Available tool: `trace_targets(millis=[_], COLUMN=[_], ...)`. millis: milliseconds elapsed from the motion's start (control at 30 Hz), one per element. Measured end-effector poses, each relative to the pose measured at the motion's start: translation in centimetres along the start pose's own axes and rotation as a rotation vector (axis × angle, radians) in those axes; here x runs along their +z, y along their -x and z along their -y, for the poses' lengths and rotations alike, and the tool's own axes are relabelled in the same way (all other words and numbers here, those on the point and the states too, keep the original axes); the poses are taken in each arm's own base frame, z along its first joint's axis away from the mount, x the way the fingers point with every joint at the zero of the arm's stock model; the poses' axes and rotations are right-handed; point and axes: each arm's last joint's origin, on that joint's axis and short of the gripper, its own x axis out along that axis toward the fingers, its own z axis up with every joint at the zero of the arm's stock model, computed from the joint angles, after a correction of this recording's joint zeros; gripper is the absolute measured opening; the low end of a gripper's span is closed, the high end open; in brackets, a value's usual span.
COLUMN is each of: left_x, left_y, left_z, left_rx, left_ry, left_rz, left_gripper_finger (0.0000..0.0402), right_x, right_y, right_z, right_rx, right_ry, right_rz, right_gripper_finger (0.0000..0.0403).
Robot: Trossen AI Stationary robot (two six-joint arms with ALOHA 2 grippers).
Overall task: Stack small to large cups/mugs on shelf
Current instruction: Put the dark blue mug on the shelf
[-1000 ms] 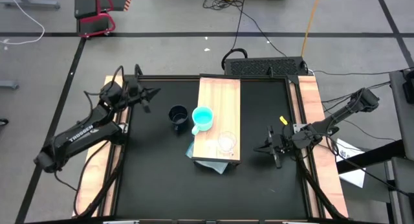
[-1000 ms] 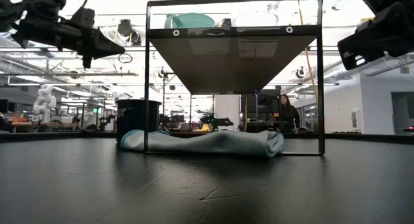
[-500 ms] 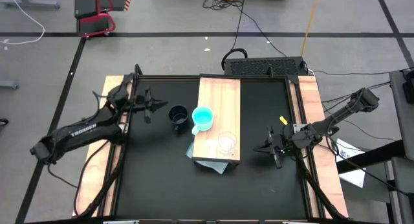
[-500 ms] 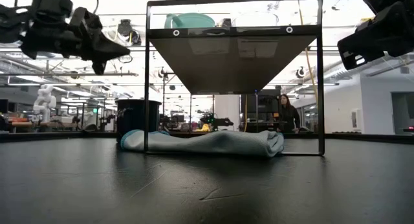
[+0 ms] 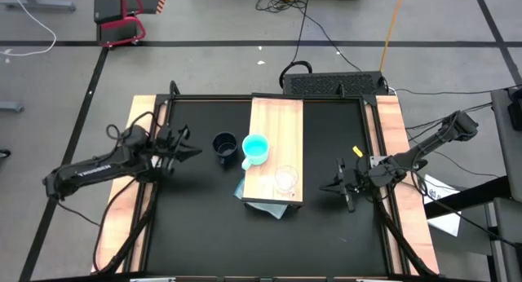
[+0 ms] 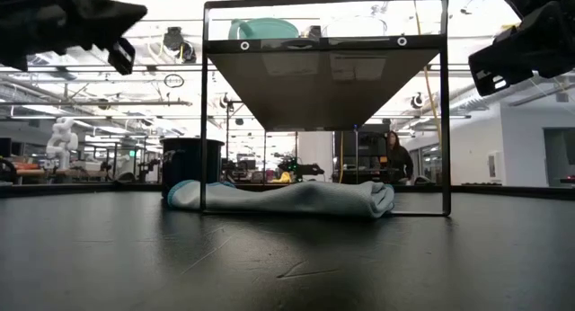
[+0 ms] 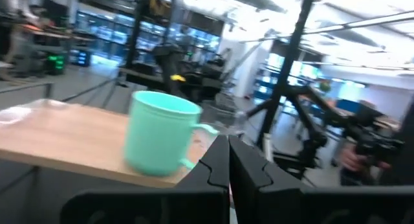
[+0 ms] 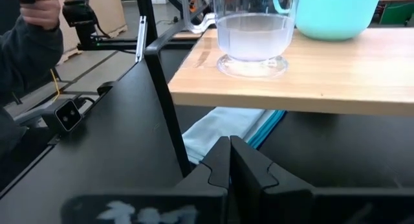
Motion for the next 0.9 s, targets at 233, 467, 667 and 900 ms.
trace_targets(millis=[233, 467, 667, 900], left_x=[-0.9, -1.2, -0.7, 0.0], left_y=[0.1, 1.4, 1.6, 1.3], left_z=[1.3, 0.6, 0.2, 0.3], left_rx=[0.04, 0.445, 0.598, 0.505], left_ry=[-0.087, -0.167, -0.164, -0.166], left_rz=[-0.032, -0.098, -0.147, -0.108], left_gripper_finger=[0.0, 0.0, 0.0, 0.0], right_x=[0.1, 0.1, 0.1, 0.1], right_y=[0.0, 0.0, 0.0, -0.1], right_z=[0.0, 0.0, 0.0, 0.2], right_rx=[0.002, 0.001, 0.001, -0.014], right_ry=[-0.004, -0.003, 0.014, 0.02], right_rz=[0.011, 0.011, 0.011, 0.012], right_gripper_finger=[0.0, 0.0, 0.0, 0.0])
